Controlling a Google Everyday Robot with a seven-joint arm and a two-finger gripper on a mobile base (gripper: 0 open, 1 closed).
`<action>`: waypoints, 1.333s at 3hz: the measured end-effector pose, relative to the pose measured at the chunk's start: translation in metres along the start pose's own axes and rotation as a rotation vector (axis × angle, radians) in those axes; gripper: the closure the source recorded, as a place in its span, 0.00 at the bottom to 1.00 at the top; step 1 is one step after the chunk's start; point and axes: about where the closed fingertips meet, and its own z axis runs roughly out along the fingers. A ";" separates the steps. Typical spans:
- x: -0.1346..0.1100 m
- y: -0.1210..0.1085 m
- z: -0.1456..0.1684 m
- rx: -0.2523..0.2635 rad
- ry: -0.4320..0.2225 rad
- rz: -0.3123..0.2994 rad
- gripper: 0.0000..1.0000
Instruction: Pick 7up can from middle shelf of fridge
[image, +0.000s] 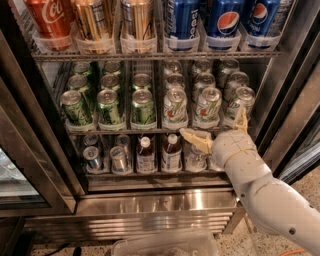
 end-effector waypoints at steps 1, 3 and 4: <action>0.000 0.000 0.000 0.012 -0.002 0.002 0.04; 0.000 -0.004 0.005 0.046 -0.014 0.002 0.27; 0.005 -0.009 0.007 0.060 -0.012 -0.010 0.26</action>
Offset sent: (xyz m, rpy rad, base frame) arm 0.0057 -0.0034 0.0012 0.0143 -0.0264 -0.0472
